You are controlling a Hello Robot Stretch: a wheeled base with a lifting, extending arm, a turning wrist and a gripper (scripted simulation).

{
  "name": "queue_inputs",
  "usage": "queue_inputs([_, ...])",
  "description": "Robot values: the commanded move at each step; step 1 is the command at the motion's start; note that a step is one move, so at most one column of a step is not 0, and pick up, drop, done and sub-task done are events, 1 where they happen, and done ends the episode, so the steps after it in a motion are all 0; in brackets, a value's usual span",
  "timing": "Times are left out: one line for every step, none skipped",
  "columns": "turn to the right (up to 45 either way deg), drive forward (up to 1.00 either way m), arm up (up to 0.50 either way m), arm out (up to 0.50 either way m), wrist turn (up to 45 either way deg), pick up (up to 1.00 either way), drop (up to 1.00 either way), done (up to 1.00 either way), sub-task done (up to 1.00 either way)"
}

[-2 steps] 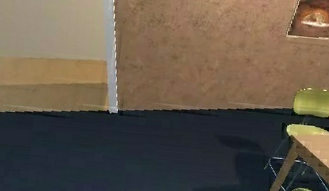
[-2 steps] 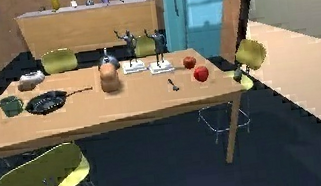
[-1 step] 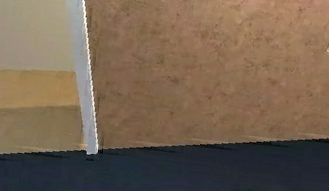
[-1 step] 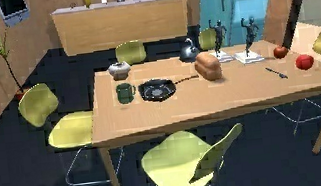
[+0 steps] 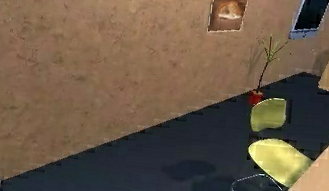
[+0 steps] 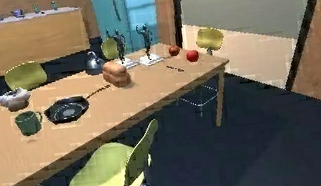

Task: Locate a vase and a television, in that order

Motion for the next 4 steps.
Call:
queue_inputs([0.0,1.00,0.00,0.00,0.0,0.00,0.00,0.00,0.00])
queue_inputs([0.0,0.15,0.00,0.00,0.0,0.00,0.00,0.00,0.00])
queue_inputs([33.0,0.00,0.00,0.00,0.0,0.00,0.00,0.00,0.00])
queue_inputs([0.0,1.00,0.00,0.00,0.0,0.00,0.00,0.00,0.00])
